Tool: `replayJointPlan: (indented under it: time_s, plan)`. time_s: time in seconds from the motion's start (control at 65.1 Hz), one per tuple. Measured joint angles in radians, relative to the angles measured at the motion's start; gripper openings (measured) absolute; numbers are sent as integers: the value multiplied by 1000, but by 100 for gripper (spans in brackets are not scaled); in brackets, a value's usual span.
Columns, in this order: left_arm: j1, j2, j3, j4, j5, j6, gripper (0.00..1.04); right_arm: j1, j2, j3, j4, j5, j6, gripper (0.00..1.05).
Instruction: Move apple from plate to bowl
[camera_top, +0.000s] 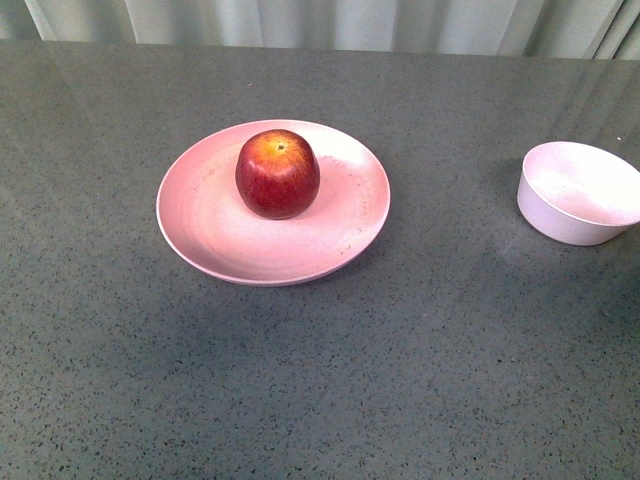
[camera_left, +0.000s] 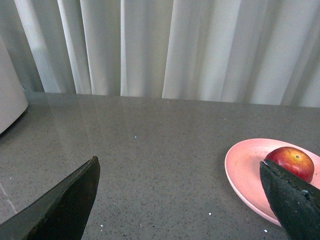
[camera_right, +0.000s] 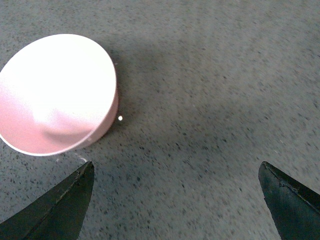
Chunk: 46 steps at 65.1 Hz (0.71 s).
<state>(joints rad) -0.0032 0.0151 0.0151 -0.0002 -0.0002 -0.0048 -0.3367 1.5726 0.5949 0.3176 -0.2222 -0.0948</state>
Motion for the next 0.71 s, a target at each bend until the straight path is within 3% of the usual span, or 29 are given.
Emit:
replayJointPlan:
  time_s: [0.261, 0.707]
  plan:
    - [0, 0, 0, 0, 0, 0, 96, 96, 204, 151, 16, -6, -11, 96]
    - [0, 0, 0, 0, 0, 0, 96, 167, 357, 298, -26, 29, -1, 96]
